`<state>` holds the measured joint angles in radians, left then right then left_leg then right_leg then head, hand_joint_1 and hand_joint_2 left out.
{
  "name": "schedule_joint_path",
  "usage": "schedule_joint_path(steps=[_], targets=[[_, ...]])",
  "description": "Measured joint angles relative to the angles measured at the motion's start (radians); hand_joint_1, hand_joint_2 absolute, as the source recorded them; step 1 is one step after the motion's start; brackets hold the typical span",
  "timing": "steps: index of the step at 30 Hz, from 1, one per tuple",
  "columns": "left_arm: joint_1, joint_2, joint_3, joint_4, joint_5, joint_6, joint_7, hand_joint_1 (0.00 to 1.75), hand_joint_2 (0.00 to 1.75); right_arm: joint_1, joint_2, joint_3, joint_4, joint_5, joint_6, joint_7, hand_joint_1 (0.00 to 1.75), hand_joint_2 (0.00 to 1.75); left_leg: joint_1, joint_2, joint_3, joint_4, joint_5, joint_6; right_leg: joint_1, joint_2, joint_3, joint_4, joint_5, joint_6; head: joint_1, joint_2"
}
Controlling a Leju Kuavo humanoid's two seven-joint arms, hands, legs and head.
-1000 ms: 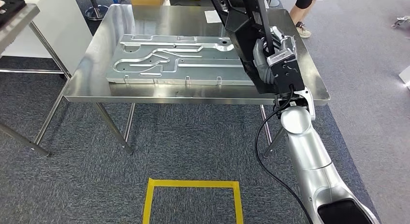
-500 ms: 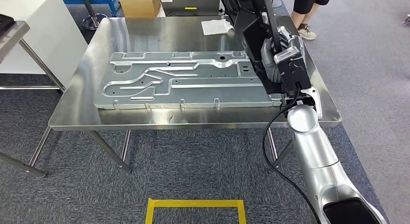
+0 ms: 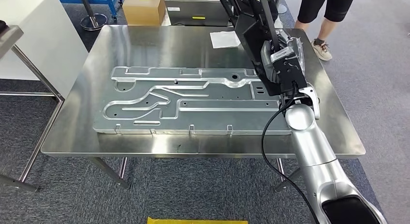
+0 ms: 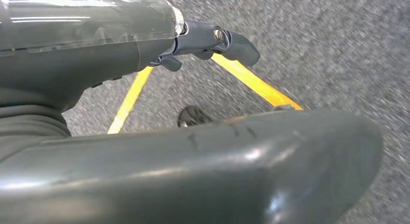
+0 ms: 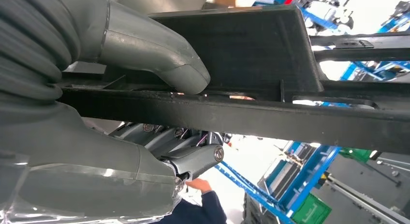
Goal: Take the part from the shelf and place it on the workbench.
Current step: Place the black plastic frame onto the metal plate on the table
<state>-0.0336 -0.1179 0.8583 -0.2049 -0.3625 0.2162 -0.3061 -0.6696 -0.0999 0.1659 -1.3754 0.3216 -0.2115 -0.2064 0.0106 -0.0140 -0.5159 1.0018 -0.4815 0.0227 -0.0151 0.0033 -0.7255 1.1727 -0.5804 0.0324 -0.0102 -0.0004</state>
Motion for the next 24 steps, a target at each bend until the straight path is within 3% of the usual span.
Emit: schedule_joint_path(steps=[2, 3, 4, 6, 8, 10, 12, 13, 14, 16, 17, 18, 21, 22, 24], targets=[[-0.002, 0.000, 0.000, 0.001, -0.006, -0.001, 0.000, 0.00, 0.00, -0.010, 0.000, 0.004, 0.040, 0.051, -0.006, 0.001, 1.75, 1.75, -0.002, -0.002, 0.023, 0.005, -0.031, -0.011, 0.006, -0.001, -0.004, -0.112, 0.176, -0.013, 0.000, 0.000], [-0.004, 0.001, 0.000, 0.001, -0.009, -0.003, -0.001, 0.00, 0.00, -0.015, 0.000, 0.009, 0.061, 0.082, -0.006, 0.002, 1.75, 1.75, -0.003, -0.003, 0.029, 0.004, -0.042, -0.018, 0.009, -0.001, -0.006, -0.142, 0.239, -0.020, 0.000, 0.000], [-0.007, 0.001, 0.000, 0.002, -0.012, -0.005, -0.002, 0.00, 0.00, -0.023, 0.001, 0.017, 0.085, 0.122, -0.003, 0.004, 1.75, 1.75, -0.004, -0.004, 0.035, 0.006, -0.047, -0.025, 0.012, -0.001, -0.007, -0.155, 0.265, -0.028, 0.000, 0.000], [-0.011, 0.004, 0.000, 0.002, -0.020, -0.013, -0.006, 0.00, 0.00, -0.046, 0.007, 0.045, 0.135, 0.213, 0.008, 0.014, 1.75, 1.75, -0.003, -0.002, 0.030, 0.027, -0.038, -0.037, 0.011, 0.001, 0.004, -0.158, 0.257, -0.043, -0.001, 0.000], [-0.015, 0.006, -0.001, 0.002, -0.029, -0.021, -0.010, 0.00, 0.00, -0.067, 0.022, 0.085, 0.202, 0.311, 0.013, 0.024, 1.75, 1.75, -0.001, 0.002, -0.016, 0.113, -0.040, -0.046, 0.010, 0.003, 0.022, -0.167, 0.246, -0.058, -0.002, 0.000], [-0.019, 0.007, -0.003, 0.002, -0.040, -0.029, -0.013, 0.00, 0.00, -0.072, 0.046, 0.130, 0.272, 0.387, 0.011, 0.033, 1.75, 1.75, 0.000, 0.005, -0.089, 0.227, -0.091, -0.050, 0.014, 0.004, 0.039, -0.169, 0.231, -0.068, -0.002, 0.000], [-0.021, 0.008, -0.006, 0.002, -0.050, -0.036, -0.014, 0.00, 0.00, -0.068, 0.071, 0.173, 0.340, 0.436, 0.010, 0.035, 1.75, 1.75, -0.001, 0.006, -0.146, 0.285, -0.135, -0.051, 0.021, 0.007, 0.054, -0.168, 0.217, -0.073, -0.002, 0.000], [-0.021, 0.010, -0.008, 0.002, -0.054, -0.038, -0.014, 0.00, 0.00, -0.066, 0.083, 0.192, 0.373, 0.454, 0.010, 0.033, 1.75, 1.75, -0.002, 0.006, -0.155, 0.271, -0.125, -0.048, 0.025, 0.008, 0.061, -0.168, 0.211, -0.075, -0.002, 0.000], [-0.021, 0.011, -0.008, 0.002, -0.057, -0.039, -0.014, 0.00, 0.00, -0.066, 0.096, 0.206, 0.402, 0.466, 0.010, 0.032, 1.75, 1.75, -0.004, 0.006, -0.146, 0.225, -0.088, -0.042, 0.030, 0.009, 0.070, -0.168, 0.205, -0.077, -0.002, 0.000], [-0.022, 0.017, -0.009, 0.002, -0.062, -0.039, -0.013, 0.00, 0.00, -0.067, 0.118, 0.227, 0.453, 0.480, 0.009, 0.031, 1.75, 1.75, -0.014, 0.008, -0.101, 0.088, 0.002, -0.020, 0.038, 0.010, 0.087, -0.168, 0.195, -0.079, -0.002, 0.000], [-0.022, 0.019, -0.009, 0.002, -0.063, -0.040, -0.012, 0.00, 0.00, -0.068, 0.127, 0.234, 0.475, 0.484, 0.008, 0.030, 1.75, 1.75, -0.018, 0.010, -0.082, 0.037, 0.021, -0.013, 0.040, 0.011, 0.093, -0.167, 0.192, -0.078, -0.002, 0.000], [-0.023, 0.020, -0.010, 0.002, -0.064, -0.040, -0.011, 0.00, 0.00, -0.069, 0.134, 0.240, 0.494, 0.487, 0.009, 0.030, 1.75, 1.75, -0.021, 0.012, -0.072, 0.009, 0.030, -0.007, 0.041, 0.012, 0.095, -0.167, 0.189, -0.076, -0.002, 0.000], [-0.024, 0.022, -0.011, 0.002, -0.066, -0.039, -0.008, 0.00, 0.00, -0.073, 0.155, 0.255, 0.550, 0.500, 0.015, 0.022, 1.75, 1.75, -0.017, 0.016, -0.063, -0.007, 0.044, 0.002, 0.043, 0.016, 0.098, -0.164, 0.184, -0.063, -0.002, 0.000], [-0.025, 0.022, -0.012, 0.002, -0.067, -0.039, -0.007, 0.00, 0.00, -0.075, 0.162, 0.261, 0.567, 0.505, 0.015, 0.019, 1.75, 1.75, -0.013, 0.018, -0.059, -0.012, 0.052, 0.005, 0.044, 0.015, 0.094, -0.152, 0.172, -0.056, -0.001, 0.000], [-0.027, 0.022, -0.013, 0.002, -0.068, -0.039, -0.007, 0.00, 0.00, -0.081, 0.177, 0.273, 0.598, 0.517, 0.014, 0.017, 1.75, 1.75, -0.007, 0.022, -0.055, -0.020, 0.063, 0.009, 0.035, 0.011, 0.064, -0.075, 0.117, -0.041, 0.000, 0.000]])
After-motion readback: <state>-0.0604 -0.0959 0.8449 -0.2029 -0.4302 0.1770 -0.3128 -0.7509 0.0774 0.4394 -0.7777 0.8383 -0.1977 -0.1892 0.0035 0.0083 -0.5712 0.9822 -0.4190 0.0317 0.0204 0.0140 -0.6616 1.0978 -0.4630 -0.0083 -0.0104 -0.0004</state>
